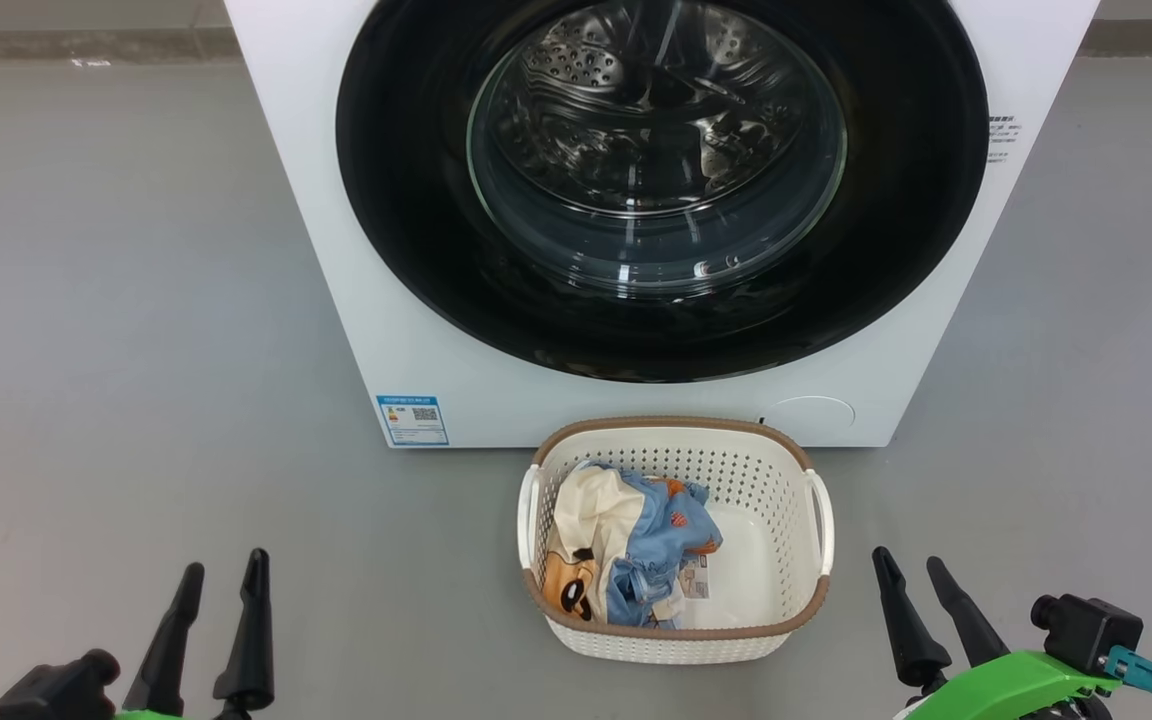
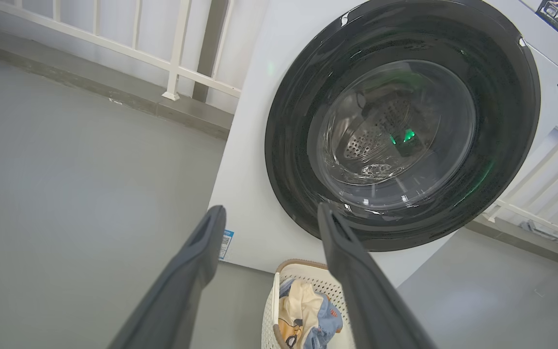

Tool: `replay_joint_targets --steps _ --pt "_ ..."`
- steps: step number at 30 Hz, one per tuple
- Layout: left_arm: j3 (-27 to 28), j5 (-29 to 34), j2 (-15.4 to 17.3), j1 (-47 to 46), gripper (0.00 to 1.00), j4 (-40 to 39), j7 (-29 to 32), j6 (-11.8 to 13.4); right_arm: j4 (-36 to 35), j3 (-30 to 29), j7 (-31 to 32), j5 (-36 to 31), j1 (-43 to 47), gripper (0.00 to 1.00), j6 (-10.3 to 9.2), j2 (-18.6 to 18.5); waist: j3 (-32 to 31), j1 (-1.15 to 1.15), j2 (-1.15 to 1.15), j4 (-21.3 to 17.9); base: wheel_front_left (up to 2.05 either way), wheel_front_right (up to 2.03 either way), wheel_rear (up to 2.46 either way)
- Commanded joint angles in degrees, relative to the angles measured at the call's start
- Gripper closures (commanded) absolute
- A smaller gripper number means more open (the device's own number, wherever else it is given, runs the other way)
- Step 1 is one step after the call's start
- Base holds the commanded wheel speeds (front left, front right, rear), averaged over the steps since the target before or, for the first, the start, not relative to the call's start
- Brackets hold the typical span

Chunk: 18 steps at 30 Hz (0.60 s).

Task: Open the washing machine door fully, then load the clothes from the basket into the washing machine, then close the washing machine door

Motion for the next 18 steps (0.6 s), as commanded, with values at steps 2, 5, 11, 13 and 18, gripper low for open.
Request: replay_joint_targets --steps 2,5,11,13,18 --pt "1.2 2.1 1.8 -0.5 0.00 -1.9 -0.9 -0.2 -1.6 1.1 -1.0 -2.3 -1.6 0.00 0.07 -0.5 0.1 0.00 0.00 0.0 0.00 0.00 0.00" --pt "1.0 3.6 2.0 -0.5 0.00 -2.1 -1.5 -0.2 -1.8 0.8 -1.5 -4.1 -1.5 0.00 0.08 -0.6 0.3 0.00 0.00 0.1 0.00 0.00 0.00" --pt "0.6 6.9 2.5 -0.4 0.00 -2.6 -2.5 -0.2 -2.2 0.3 -2.5 -7.7 -1.0 0.00 0.08 -0.6 0.6 0.00 0.00 0.1 0.00 0.00 0.00" --pt "0.5 7.9 2.7 -0.4 0.00 -2.7 -2.8 -0.2 -2.3 0.1 -2.8 -9.0 -0.9 0.00 0.08 -0.6 0.7 0.00 0.00 0.1 0.00 0.00 0.00" --pt "0.2 10.6 3.1 -0.3 0.00 -2.8 -3.7 -0.2 -2.4 -0.3 -3.7 -11.8 -0.5 0.00 0.08 -0.5 0.6 0.00 0.00 0.1 0.00 0.00 0.00"
